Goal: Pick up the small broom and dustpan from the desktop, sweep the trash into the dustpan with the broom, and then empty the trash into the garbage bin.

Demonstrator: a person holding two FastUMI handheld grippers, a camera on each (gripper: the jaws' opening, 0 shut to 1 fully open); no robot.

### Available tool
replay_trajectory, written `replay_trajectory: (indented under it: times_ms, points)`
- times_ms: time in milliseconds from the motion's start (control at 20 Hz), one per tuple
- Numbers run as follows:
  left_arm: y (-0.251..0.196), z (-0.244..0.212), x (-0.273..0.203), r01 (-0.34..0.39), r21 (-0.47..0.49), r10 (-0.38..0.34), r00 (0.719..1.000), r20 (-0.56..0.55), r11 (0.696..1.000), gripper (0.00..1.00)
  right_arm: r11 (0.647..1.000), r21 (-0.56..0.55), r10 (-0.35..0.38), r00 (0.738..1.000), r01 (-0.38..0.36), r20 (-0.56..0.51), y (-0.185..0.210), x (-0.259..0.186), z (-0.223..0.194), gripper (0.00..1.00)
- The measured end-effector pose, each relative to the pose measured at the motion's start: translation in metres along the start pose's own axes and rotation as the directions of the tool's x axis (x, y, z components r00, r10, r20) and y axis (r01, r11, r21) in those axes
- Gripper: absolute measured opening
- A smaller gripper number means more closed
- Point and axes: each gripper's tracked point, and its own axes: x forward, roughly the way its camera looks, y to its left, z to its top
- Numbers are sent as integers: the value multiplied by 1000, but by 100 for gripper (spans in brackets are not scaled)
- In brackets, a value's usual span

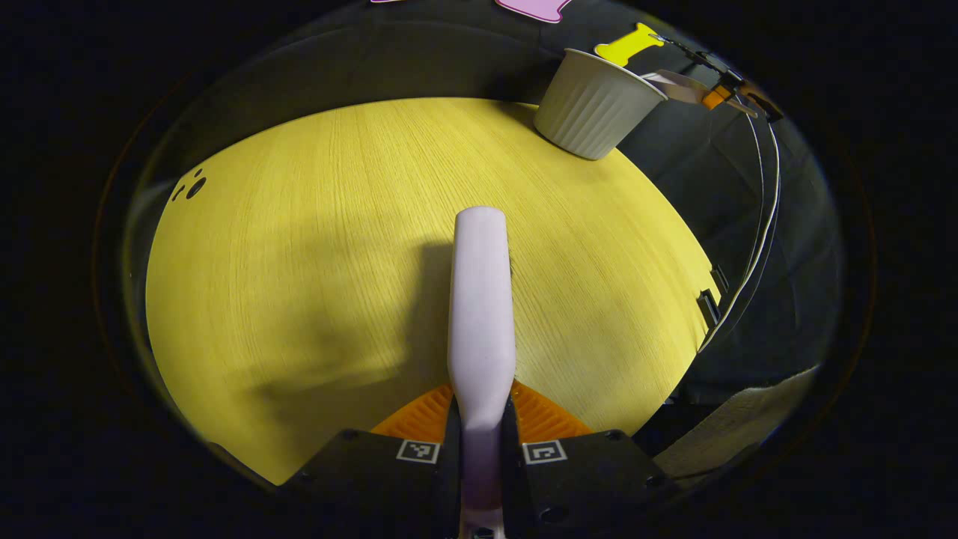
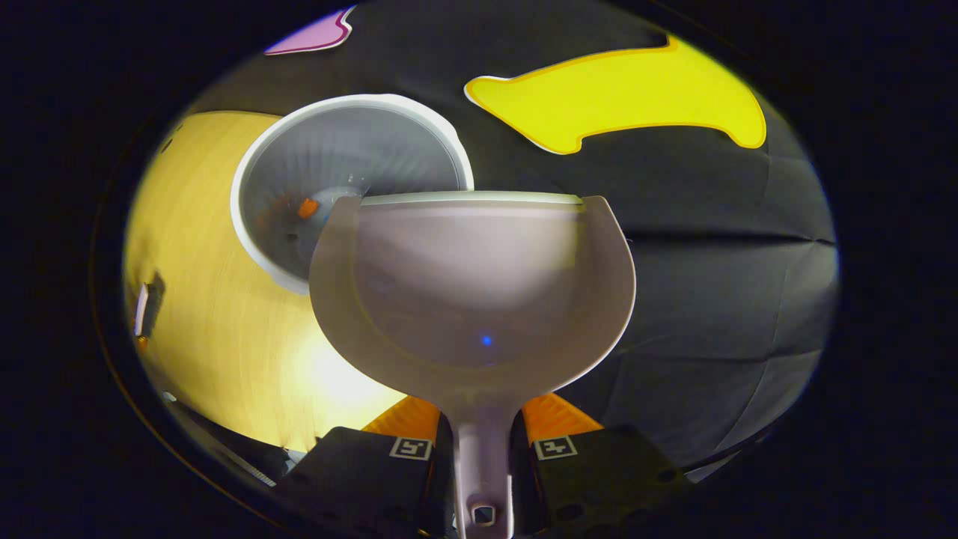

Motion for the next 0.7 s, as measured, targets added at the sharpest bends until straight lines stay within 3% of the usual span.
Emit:
replay_trajectory:
  times_ms: [150,350,500,700]
  points:
    - [4,4,0,-14,-5,14,1000,-5,1000,26,1000,20,20,999,-21,38,3,-3,2,35]
    - [7,6,-1,-39,-21,39,999,7,999,26,980,120,141,978,-160,153,31,-13,1,35]
    - [8,6,-3,-70,-18,70,997,12,997,26,963,138,191,949,-230,251,43,-32,-5,35]
    - [13,6,-6,-117,-26,117,993,11,993,26,928,145,269,888,-343,374,67,-66,-16,34]
